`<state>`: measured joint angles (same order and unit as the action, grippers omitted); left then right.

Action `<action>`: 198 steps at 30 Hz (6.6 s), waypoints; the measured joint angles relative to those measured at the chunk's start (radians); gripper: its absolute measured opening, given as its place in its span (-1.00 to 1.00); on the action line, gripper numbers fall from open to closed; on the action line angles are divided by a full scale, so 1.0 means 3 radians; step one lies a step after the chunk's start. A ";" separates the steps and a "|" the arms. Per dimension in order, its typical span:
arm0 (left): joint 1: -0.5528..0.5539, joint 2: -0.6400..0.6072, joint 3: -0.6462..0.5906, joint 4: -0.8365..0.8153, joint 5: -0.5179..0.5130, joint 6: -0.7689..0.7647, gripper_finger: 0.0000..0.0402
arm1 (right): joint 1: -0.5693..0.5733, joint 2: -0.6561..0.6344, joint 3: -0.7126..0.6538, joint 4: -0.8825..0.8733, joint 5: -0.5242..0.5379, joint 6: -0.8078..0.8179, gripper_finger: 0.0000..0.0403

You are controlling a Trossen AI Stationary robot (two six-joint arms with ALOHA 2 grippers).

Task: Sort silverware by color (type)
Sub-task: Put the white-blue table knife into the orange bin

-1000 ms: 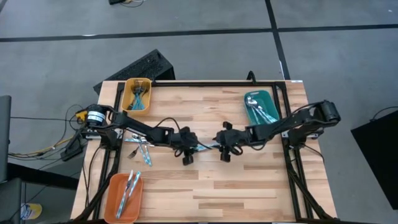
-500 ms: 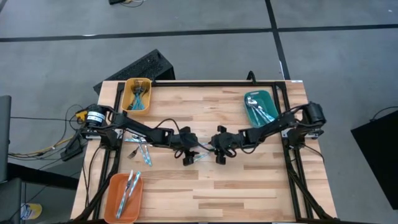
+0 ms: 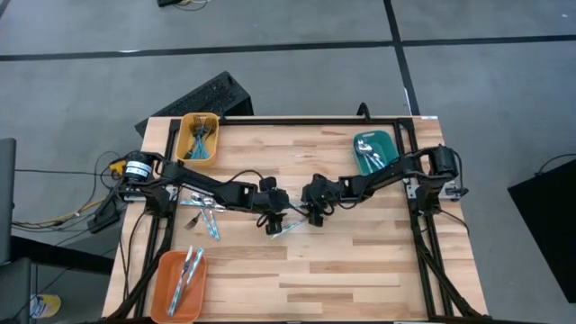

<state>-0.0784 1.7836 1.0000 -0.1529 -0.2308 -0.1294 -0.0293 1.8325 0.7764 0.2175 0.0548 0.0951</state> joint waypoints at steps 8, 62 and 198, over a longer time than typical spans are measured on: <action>0.0026 -0.0001 0.0051 0.0114 -0.0061 0.0303 -0.08 | -0.0003 -0.0040 0.0094 -0.0199 -0.0010 0.0043 -0.90; -0.2487 -0.1595 0.0047 -0.2940 -0.1135 -0.4913 -0.98 | -0.0084 -0.0696 0.0227 0.0061 -0.0309 0.0786 0.01; -0.3020 -0.1956 0.0177 -0.2636 -0.0555 -0.4038 0.09 | 0.0563 0.1746 0.4938 -0.2797 -0.0349 -0.0110 0.32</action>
<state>-0.9843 1.1969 1.0531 -0.9436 -0.3972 -1.3409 0.1397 2.3564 2.2578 -0.6216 -0.0500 0.0620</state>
